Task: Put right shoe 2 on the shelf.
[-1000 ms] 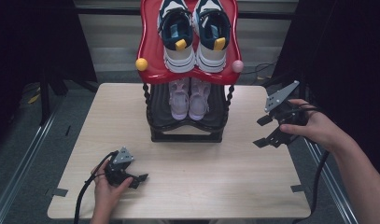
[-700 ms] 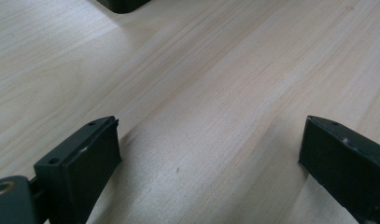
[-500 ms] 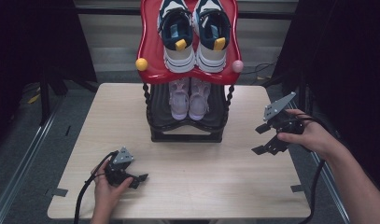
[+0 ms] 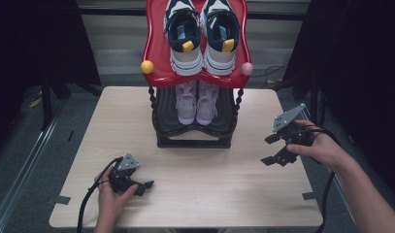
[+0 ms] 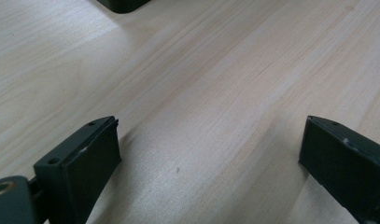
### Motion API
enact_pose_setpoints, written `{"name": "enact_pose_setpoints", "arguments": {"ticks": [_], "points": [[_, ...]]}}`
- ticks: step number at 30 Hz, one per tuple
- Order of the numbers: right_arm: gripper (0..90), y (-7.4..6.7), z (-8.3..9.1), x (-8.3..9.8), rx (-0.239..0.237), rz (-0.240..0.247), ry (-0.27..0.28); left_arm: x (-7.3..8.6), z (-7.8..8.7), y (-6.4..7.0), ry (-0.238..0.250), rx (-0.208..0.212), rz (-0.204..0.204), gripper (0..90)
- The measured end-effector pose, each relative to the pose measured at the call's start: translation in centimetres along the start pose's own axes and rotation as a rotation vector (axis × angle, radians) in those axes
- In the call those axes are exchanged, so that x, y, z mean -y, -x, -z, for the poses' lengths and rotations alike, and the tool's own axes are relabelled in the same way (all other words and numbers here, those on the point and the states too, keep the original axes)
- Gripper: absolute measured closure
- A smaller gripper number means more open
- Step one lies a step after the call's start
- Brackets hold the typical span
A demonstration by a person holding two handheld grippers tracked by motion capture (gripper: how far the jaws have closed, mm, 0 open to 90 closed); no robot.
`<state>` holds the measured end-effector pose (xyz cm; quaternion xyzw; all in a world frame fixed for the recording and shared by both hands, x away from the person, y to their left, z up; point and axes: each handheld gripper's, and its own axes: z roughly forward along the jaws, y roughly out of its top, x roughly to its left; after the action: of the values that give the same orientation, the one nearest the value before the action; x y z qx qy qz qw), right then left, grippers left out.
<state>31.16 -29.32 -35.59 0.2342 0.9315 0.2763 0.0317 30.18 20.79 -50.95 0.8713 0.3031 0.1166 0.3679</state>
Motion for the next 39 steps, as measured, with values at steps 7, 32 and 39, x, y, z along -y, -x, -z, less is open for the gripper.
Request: {"name": "enact_pose_setpoints", "arguments": {"ticks": [7, 32, 39], "points": [[17.0, -0.1, -1.1, 0.9, -0.010, -0.004, 0.003, 0.0, 0.0, -0.1, -0.008, 0.001, -0.010, 4.7], [17.2, -0.3, -4.7, 4.7, -0.039, -0.049, 0.030, 0.0, 0.0, -0.1, -0.008, 0.001, -0.010, 4.7], [17.4, -0.4, -5.5, 5.8, -0.046, -0.064, 0.036, 0.0, 0.0, -0.1, -0.007, 0.001, -0.010, 4.7]]}}
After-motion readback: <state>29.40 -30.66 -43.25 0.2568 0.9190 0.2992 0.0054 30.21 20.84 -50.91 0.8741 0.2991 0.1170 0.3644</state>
